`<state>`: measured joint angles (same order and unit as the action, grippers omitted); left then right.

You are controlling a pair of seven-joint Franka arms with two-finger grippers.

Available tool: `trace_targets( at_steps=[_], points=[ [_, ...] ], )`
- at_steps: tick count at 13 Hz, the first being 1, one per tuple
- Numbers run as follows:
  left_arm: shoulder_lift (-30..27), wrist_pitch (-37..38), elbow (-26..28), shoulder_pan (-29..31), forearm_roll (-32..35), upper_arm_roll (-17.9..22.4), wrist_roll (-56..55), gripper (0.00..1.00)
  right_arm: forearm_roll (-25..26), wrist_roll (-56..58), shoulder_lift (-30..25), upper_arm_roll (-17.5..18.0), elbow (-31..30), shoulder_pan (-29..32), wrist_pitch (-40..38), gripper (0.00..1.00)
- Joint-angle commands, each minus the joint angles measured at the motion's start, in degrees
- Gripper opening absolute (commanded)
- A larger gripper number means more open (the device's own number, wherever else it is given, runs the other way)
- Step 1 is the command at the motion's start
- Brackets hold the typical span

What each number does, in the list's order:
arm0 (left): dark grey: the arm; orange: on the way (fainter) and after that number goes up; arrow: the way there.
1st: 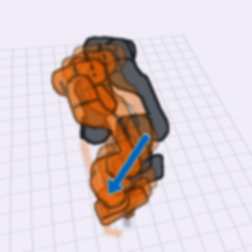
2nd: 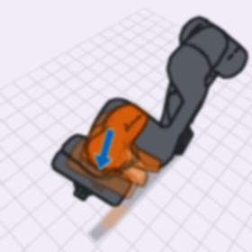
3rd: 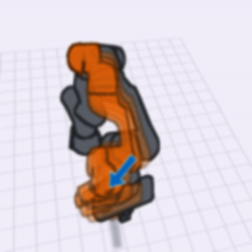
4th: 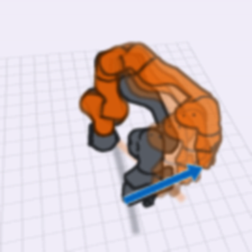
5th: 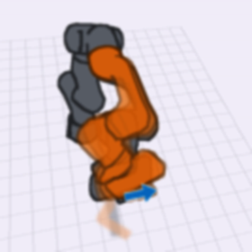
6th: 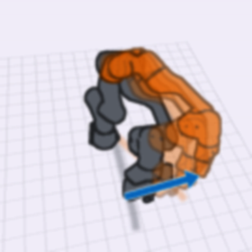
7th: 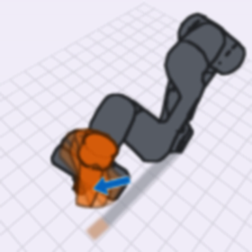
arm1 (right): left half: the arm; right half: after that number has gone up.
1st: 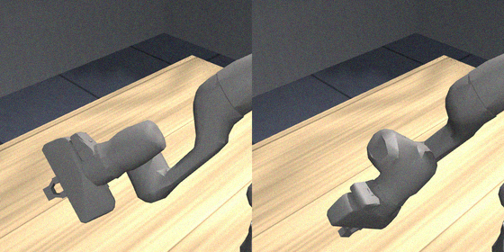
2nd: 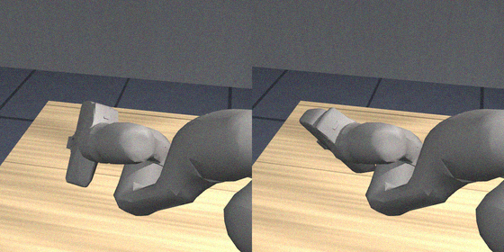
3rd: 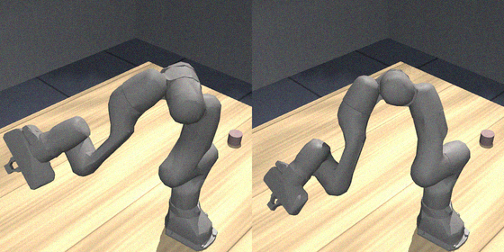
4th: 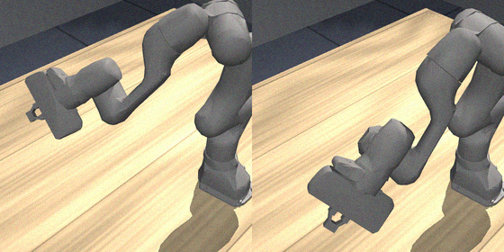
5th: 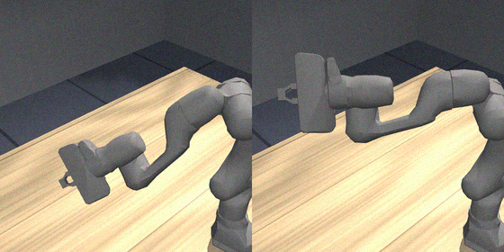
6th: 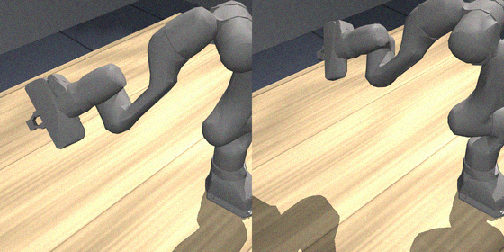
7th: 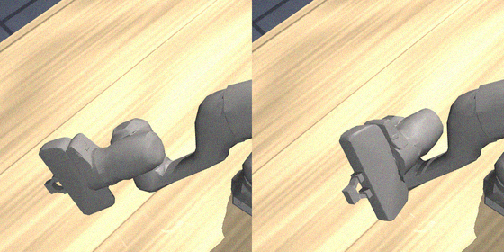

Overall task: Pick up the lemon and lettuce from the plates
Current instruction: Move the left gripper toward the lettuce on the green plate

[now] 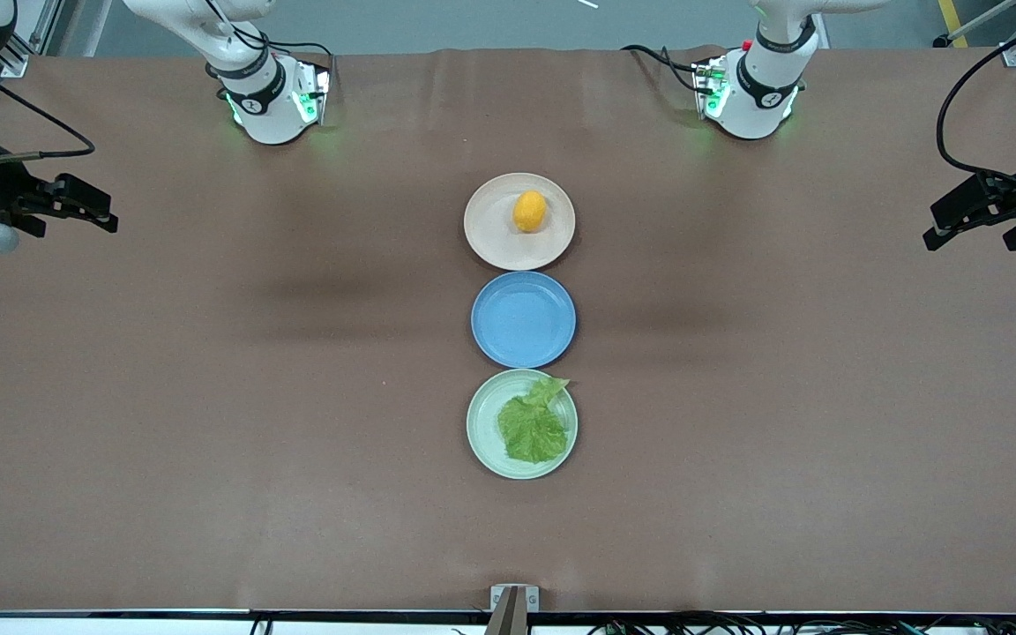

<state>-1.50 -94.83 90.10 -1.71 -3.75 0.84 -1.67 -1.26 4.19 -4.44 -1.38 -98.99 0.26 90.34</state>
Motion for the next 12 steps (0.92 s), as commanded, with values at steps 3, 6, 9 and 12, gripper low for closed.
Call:
trace_targets(
  at_steps=[3,6,9,12],
  points=[
    [-0.5,1.8,-0.6,-0.2,0.4,0.2,0.1,1.0,0.2,-0.3,-1.7,-0.1,-2.3,-0.4,2.7,1.0],
    [-0.3,1.9,-0.5,-0.2,-0.3,0.1,0.3,1.0,-0.1,-0.3,-1.6,-0.1,-2.3,-0.4,3.4,1.0],
    [2.3,2.5,-0.5,-1.6,-0.6,-1.1,-1.5,1.0,-0.1,-0.3,-1.6,-0.1,-2.3,-0.4,3.8,1.0],
    [8.2,1.9,-0.6,-5.0,-0.6,-6.0,-9.1,1.0,-0.1,-0.2,-1.6,-0.1,-2.3,-0.4,4.3,1.0]
  ],
)
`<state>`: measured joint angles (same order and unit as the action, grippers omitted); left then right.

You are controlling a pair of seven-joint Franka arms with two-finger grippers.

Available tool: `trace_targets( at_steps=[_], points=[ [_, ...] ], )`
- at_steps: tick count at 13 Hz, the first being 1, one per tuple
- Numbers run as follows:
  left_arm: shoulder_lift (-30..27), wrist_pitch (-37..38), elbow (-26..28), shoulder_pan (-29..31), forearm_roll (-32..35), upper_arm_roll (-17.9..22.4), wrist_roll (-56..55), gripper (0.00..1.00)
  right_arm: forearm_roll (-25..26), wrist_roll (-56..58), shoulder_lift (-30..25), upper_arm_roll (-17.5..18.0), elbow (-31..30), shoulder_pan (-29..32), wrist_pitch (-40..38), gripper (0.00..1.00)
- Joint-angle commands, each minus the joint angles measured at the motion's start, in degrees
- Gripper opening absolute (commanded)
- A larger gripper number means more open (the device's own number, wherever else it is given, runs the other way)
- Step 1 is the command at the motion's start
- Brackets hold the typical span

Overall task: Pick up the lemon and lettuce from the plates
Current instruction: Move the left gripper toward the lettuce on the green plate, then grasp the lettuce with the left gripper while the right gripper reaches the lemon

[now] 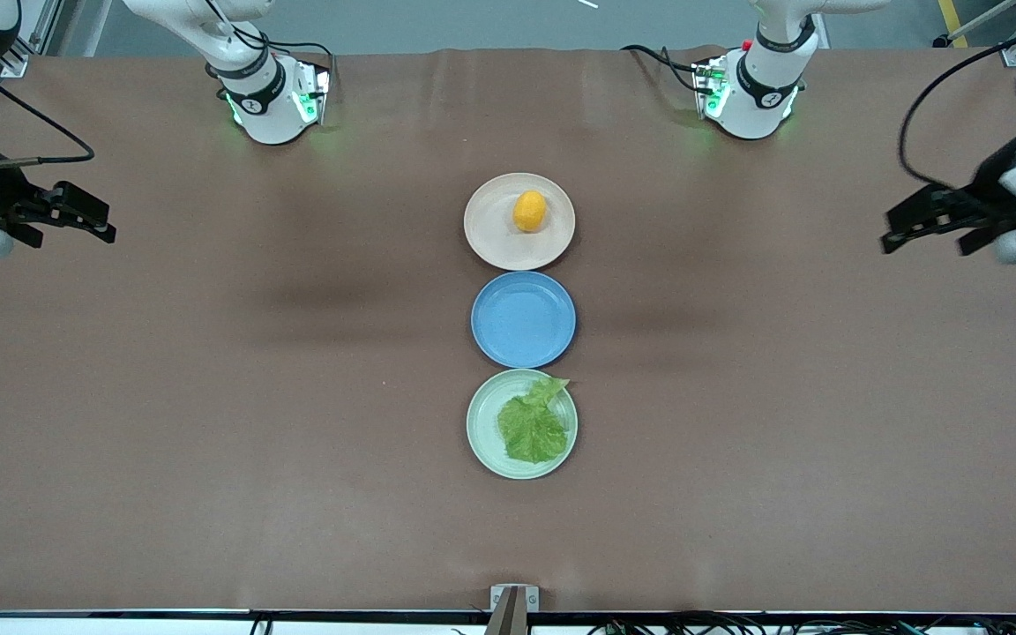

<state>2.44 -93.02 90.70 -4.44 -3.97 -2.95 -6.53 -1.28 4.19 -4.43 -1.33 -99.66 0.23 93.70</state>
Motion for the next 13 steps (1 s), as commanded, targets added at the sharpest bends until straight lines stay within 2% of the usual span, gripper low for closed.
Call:
trace_targets(
  at_steps=[1,6,9,13],
  points=[
    [6.6,-0.1,-1.2,-3.6,-0.2,-3.0,-7.3,1.0,0.2,-0.1,-1.5,-0.2,-1.7,-0.2,1.1,1.0],
    [18.3,-11.5,-2.8,-13.3,-0.2,-3.6,-24.7,1.0,0.7,0.0,-1.5,-0.2,-1.8,-0.1,1.1,1.0],
    [27.7,-19.1,-8.1,-17.9,-0.2,-3.6,-34.7,1.0,0.7,0.0,-1.5,-0.2,-1.7,-0.1,1.0,1.0],
    [38.2,-36.3,-13.6,-22.4,-0.2,-3.5,-50.5,1.0,0.7,0.0,-1.3,-0.1,-1.1,-0.1,0.4,1.0]
  ],
)
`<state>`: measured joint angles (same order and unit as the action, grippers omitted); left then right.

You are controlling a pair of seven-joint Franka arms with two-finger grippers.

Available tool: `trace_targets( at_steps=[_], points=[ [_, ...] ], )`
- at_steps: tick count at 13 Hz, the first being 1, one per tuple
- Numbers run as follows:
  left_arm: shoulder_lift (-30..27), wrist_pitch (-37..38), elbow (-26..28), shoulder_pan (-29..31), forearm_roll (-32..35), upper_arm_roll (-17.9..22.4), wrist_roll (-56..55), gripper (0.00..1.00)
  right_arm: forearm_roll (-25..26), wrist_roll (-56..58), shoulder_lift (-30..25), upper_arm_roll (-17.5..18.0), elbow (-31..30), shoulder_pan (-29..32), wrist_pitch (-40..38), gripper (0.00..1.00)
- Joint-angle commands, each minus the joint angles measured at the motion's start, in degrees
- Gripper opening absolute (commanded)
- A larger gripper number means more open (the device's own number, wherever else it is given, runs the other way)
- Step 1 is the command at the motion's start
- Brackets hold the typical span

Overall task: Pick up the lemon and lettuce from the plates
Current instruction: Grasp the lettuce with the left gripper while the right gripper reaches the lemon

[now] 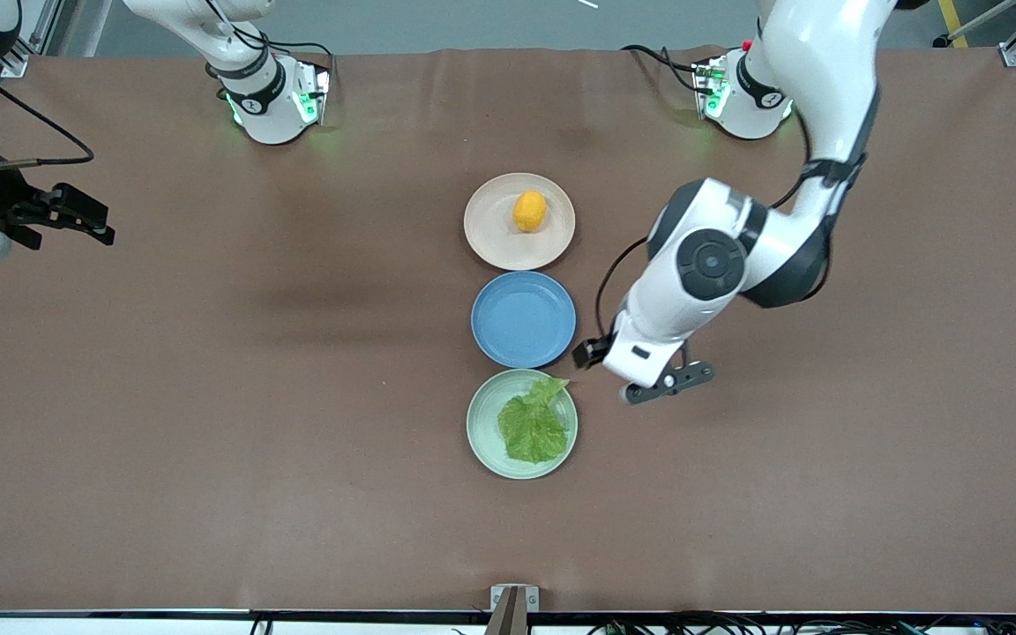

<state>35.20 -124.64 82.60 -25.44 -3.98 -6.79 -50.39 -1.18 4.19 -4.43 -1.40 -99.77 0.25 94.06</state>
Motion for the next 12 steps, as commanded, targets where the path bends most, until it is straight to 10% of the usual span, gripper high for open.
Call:
trace_targets(
  at_steps=[1,6,12],
  points=[
    [7.5,-9.1,-6.0,-2.2,-0.2,0.4,-10.7,1.0,0.6,0.0,-1.2,0.0,-0.5,-0.2,0.0,1.0],
    [15.6,-24.2,-7.5,-4.5,0.0,1.0,-19.6,1.0,0.4,-0.1,0.6,-0.1,1.1,-0.2,0.0,1.0],
    [18.1,-24.6,-7.2,-4.5,0.7,1.9,-19.5,1.0,2.3,0.4,7.9,0.0,5.0,-0.5,0.8,1.0]
  ],
)
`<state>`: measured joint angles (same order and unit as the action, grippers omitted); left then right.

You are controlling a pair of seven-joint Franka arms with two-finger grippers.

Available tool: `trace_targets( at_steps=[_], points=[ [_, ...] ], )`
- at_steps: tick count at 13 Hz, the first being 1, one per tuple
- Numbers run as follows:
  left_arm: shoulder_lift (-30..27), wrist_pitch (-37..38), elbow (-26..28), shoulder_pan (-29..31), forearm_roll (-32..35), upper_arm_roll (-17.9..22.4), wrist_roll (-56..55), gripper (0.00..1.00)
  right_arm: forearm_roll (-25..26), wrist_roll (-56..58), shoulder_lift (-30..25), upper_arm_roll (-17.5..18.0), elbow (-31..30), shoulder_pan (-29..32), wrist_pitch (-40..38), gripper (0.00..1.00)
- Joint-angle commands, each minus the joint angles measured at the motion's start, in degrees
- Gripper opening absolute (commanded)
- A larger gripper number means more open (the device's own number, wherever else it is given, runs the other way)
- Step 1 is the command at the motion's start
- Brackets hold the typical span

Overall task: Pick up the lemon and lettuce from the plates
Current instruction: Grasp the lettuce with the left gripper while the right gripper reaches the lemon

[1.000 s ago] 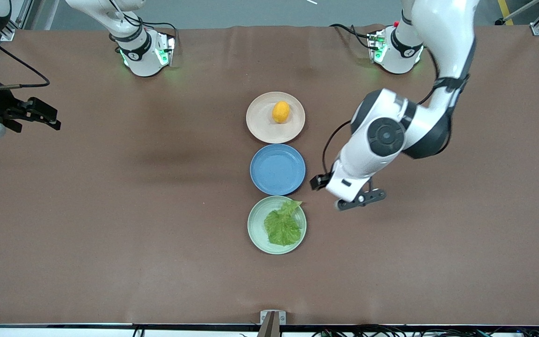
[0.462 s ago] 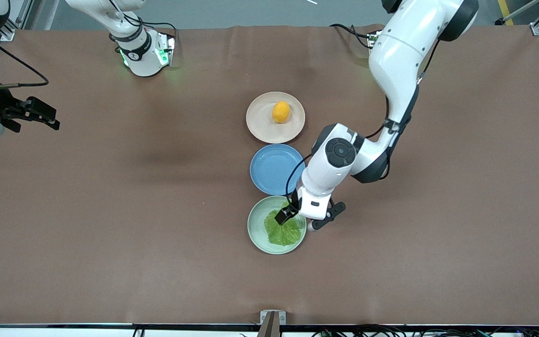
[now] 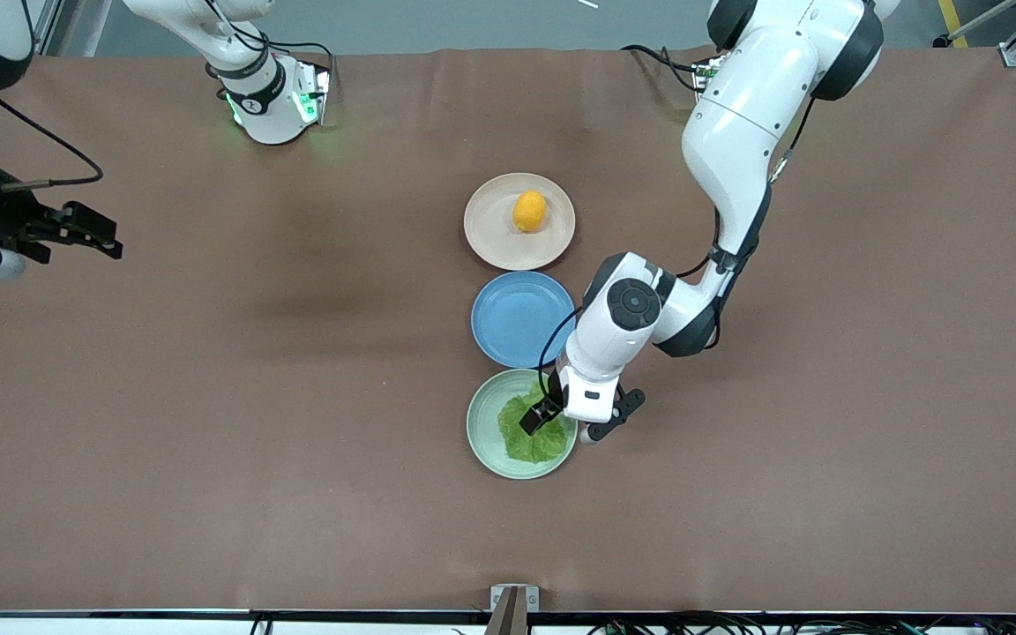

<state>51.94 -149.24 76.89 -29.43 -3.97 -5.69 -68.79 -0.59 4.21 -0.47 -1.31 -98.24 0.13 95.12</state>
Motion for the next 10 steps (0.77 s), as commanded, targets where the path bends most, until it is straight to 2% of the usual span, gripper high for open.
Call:
trace_targets(
  at_steps=[1,2,4,6,7,8,10],
  points=[
    [1.6,0.0,-1.4,-0.7,1.0,1.2,-1.1,1.0,3.4,0.3,6.8,0.1,5.0,-0.7,-0.4,1.0],
    [2.0,0.0,-1.4,-1.3,1.1,1.2,-1.1,1.0,4.2,0.4,8.9,0.3,5.7,-1.2,-0.9,1.0],
    [2.5,-0.1,-1.4,-1.3,1.2,1.2,-1.2,0.93,3.4,-3.1,9.0,0.3,4.3,-3.6,-1.1,1.0],
    [2.5,-0.1,-1.6,-1.3,1.2,1.2,-1.2,0.82,-2.4,-16.0,7.5,0.4,0.9,-6.4,-1.2,1.0],
    [2.6,-0.1,-1.6,-1.3,1.2,1.2,-1.2,0.78,-3.9,-21.3,6.4,0.4,-1.7,-9.9,-0.8,1.0],
    [2.6,-0.1,-1.6,-1.3,1.2,1.2,-1.2,0.71,-5.2,-26.1,5.5,0.4,-3.3,-12.8,-0.4,1.0],
    [2.8,-0.1,-1.6,-1.3,1.1,1.2,-1.2,0.51,-8.3,-35.0,4.4,0.4,-6.1,-17.7,1.2,1.0]
  ],
)
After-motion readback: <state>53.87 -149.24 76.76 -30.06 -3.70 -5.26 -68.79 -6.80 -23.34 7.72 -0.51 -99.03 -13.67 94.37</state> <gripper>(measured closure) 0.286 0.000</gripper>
